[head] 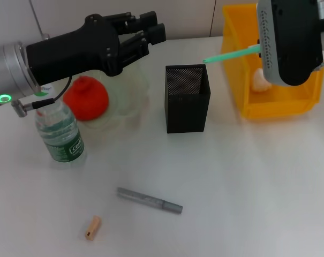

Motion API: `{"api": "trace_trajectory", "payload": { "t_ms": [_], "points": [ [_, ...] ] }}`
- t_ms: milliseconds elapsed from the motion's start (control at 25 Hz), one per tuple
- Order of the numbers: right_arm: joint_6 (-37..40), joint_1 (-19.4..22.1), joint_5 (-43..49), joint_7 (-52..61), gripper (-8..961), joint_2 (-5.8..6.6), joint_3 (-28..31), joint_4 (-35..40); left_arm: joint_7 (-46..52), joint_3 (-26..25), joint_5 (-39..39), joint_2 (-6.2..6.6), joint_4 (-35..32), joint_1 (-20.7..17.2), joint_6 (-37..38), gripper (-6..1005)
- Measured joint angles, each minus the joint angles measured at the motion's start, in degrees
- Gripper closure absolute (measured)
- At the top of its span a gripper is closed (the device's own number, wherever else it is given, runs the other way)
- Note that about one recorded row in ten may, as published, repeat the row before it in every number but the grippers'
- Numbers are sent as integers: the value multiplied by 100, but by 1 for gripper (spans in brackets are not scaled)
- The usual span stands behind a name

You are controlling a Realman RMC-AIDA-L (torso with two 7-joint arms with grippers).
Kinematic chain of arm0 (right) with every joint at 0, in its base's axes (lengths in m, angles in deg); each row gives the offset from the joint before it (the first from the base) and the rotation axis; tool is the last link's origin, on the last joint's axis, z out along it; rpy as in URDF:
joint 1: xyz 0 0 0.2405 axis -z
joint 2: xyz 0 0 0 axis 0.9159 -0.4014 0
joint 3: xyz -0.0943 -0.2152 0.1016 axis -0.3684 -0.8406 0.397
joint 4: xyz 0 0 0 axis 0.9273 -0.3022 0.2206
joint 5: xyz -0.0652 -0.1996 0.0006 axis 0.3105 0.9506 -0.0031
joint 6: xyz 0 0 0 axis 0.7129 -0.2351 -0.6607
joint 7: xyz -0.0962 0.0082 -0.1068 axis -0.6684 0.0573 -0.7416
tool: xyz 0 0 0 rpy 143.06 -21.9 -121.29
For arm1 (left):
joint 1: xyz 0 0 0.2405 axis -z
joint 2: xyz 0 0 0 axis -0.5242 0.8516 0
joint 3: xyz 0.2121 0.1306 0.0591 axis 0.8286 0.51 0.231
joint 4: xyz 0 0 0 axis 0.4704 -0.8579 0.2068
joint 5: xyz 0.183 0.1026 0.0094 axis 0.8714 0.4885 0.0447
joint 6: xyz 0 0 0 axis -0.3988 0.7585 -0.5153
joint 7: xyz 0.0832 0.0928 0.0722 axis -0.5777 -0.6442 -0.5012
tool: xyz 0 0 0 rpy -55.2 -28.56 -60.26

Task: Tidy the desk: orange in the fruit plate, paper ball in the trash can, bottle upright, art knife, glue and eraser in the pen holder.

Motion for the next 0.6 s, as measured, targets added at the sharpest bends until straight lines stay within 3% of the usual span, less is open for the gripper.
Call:
{"api": "trace_trajectory", "payload": {
  "t_ms": [600],
  "points": [
    [-172, 7, 16, -213, 765, 13, 22, -36, -105, -114, 1, -6, -25, -77, 17, 680]
  ]
}}
